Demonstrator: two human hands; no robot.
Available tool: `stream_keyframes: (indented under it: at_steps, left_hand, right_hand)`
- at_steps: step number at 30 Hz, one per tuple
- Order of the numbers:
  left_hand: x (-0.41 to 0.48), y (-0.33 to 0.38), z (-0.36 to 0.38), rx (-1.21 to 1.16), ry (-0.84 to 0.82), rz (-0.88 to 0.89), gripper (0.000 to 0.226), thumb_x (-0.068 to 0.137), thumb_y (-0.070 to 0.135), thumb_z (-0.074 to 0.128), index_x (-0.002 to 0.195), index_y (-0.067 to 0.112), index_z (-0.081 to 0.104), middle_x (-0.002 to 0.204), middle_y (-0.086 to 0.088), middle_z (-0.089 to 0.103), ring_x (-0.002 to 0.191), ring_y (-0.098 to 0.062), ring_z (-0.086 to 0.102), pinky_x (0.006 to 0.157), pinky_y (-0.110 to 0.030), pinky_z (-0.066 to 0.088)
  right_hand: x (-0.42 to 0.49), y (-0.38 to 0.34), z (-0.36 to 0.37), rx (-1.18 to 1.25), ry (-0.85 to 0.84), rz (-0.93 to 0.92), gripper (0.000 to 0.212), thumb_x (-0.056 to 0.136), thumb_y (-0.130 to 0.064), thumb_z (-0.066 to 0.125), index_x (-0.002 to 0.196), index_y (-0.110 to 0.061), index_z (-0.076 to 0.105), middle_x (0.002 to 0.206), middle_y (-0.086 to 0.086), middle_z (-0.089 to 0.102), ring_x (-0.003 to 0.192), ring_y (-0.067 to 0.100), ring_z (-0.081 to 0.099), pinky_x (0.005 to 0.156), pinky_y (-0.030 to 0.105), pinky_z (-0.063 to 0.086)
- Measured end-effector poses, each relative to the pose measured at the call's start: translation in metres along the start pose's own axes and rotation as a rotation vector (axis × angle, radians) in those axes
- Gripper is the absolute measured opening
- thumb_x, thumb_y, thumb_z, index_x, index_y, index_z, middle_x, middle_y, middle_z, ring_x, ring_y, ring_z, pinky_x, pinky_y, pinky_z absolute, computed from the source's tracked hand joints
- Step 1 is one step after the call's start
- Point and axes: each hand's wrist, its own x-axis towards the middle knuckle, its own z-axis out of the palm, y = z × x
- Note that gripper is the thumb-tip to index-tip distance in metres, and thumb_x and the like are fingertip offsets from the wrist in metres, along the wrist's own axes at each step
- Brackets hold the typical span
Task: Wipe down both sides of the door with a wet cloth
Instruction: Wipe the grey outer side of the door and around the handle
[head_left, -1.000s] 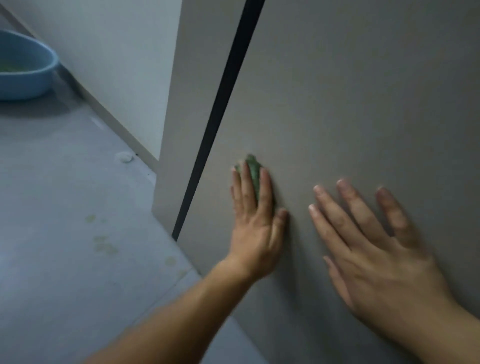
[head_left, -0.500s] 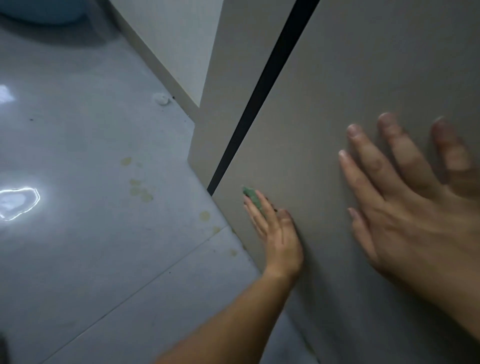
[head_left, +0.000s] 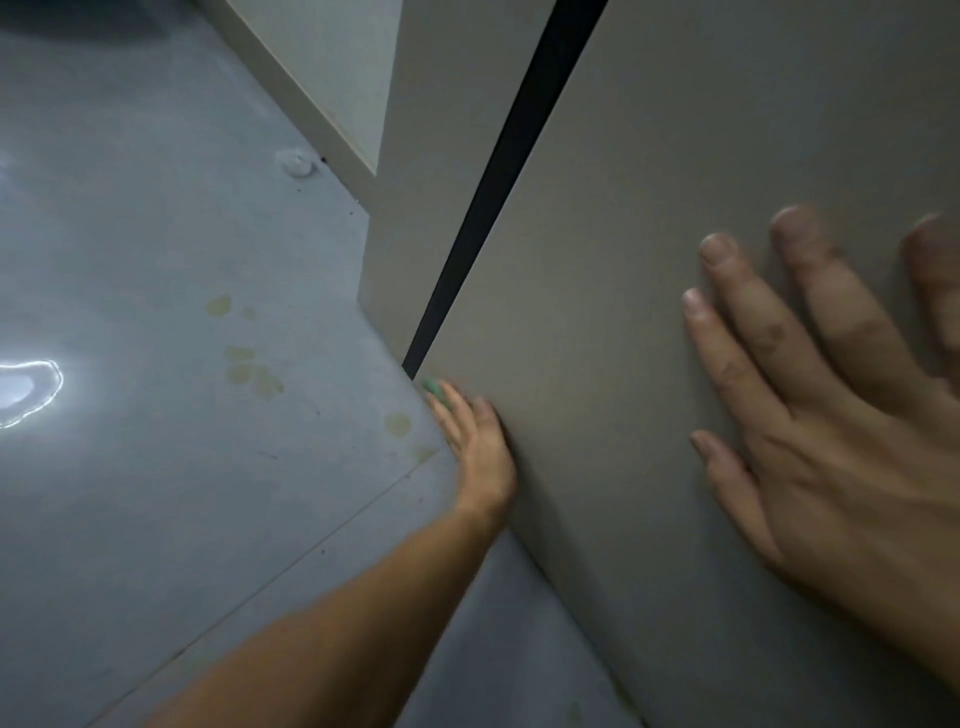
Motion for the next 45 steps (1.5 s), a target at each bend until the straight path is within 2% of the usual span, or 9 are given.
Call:
stream_keyframes:
  at_steps: [3, 8, 13, 17, 21, 26, 30, 39, 45]
  left_hand:
    - [-0.037, -0.023, 0.006, 0.042, -0.066, 0.033, 0.063, 0.113, 0.037, 0.024, 0.155, 0.029, -0.021, 0.164, 0.01, -0.033, 0.136, 0.017, -0.038, 0.105, -0.001, -0.022]
    - [-0.022, -0.003, -0.001, -0.01, -0.028, -0.096, 0.063, 0.112, 0.037, 0.023, 0.16, 0.022, -0.015, 0.169, 0.005, -0.027, 0.152, -0.003, -0.025, 0.116, -0.017, -0.014]
    - [-0.065, 0.067, 0.017, -0.027, -0.064, 0.34, 0.067, 0.103, 0.06, 0.023, 0.149, 0.04, -0.021, 0.157, 0.023, -0.041, 0.151, 0.0, -0.032, 0.125, -0.025, -0.016]
    - [-0.093, 0.139, 0.029, 0.087, -0.105, 0.711, 0.071, 0.104, 0.044, 0.025, 0.159, 0.02, -0.011, 0.168, -0.004, -0.029, 0.156, -0.019, -0.029, 0.126, -0.034, -0.017]
    - [-0.097, 0.21, 0.036, 0.184, -0.055, 0.996, 0.069, 0.105, 0.038, 0.03, 0.159, 0.01, -0.002, 0.167, -0.01, -0.017, 0.158, -0.034, -0.018, 0.127, -0.043, -0.015]
    - [-0.096, 0.239, 0.025, 0.307, -0.048, 1.054, 0.071, 0.104, 0.037, 0.031, 0.16, 0.008, -0.002, 0.168, -0.019, -0.015, 0.158, -0.041, -0.016, 0.127, -0.052, -0.012]
    - [-0.145, 0.222, 0.048, 0.541, -0.164, 1.456, 0.069, 0.11, 0.046, 0.027, 0.165, 0.016, -0.003, 0.172, -0.013, -0.017, 0.158, -0.044, -0.011, 0.129, -0.053, -0.005]
    - [-0.131, 0.37, 0.046, 0.478, 0.035, 1.442, 0.069, 0.107, 0.041, 0.028, 0.163, 0.017, -0.005, 0.17, -0.009, -0.015, 0.158, -0.039, -0.013, 0.127, -0.053, -0.012]
    - [-0.192, 0.338, 0.065, 0.616, -0.162, 1.783, 0.063, 0.11, 0.042, 0.029, 0.165, 0.02, 0.009, 0.174, -0.004, -0.011, 0.16, -0.039, -0.003, 0.129, -0.052, 0.0]
  right_hand:
    - [0.0, -0.002, -0.008, -0.038, -0.012, 0.002, 0.075, 0.097, -0.035, 0.036, 0.158, 0.004, 0.019, 0.169, 0.02, 0.009, 0.157, 0.04, 0.006, 0.123, 0.064, -0.001]
    - [0.001, -0.006, -0.023, -0.167, -0.089, -0.008, 0.076, 0.097, -0.035, 0.04, 0.157, 0.007, 0.021, 0.168, 0.024, 0.011, 0.157, 0.039, 0.008, 0.125, 0.059, -0.003]
    - [-0.019, 0.005, -0.05, -0.161, -0.074, 0.022, 0.074, 0.092, -0.029, 0.052, 0.155, 0.003, 0.032, 0.168, 0.019, 0.019, 0.157, 0.035, 0.013, 0.127, 0.054, 0.005]
    - [-0.063, 0.043, -0.087, -0.2, -0.006, 0.145, 0.067, 0.093, -0.032, 0.044, 0.157, -0.012, 0.037, 0.17, 0.011, 0.018, 0.157, 0.034, 0.016, 0.124, 0.059, 0.01]
    - [-0.108, 0.064, -0.105, -0.181, -0.037, 0.23, 0.065, 0.098, -0.035, 0.034, 0.161, -0.021, 0.027, 0.17, 0.01, 0.019, 0.156, 0.038, 0.016, 0.113, 0.073, 0.027]
    - [-0.113, 0.058, -0.116, -0.257, 0.071, 0.205, 0.061, 0.092, -0.033, 0.05, 0.15, -0.013, 0.05, 0.166, 0.013, 0.03, 0.154, 0.035, 0.027, 0.123, 0.058, 0.019]
    - [-0.126, 0.057, -0.127, -0.304, 0.113, 0.289, 0.061, 0.088, -0.03, 0.055, 0.146, -0.011, 0.055, 0.161, 0.012, 0.04, 0.149, 0.031, 0.036, 0.118, 0.054, 0.029]
    - [-0.155, 0.069, -0.146, -0.398, 0.178, 0.428, 0.061, 0.081, -0.029, 0.054, 0.141, -0.017, 0.061, 0.155, 0.006, 0.048, 0.144, 0.026, 0.041, 0.119, 0.048, 0.027]
    - [-0.167, 0.08, -0.16, -0.384, 0.244, 0.553, 0.065, 0.09, -0.031, 0.048, 0.153, -0.011, 0.045, 0.162, 0.006, 0.039, 0.151, 0.025, 0.033, 0.124, 0.048, 0.022]
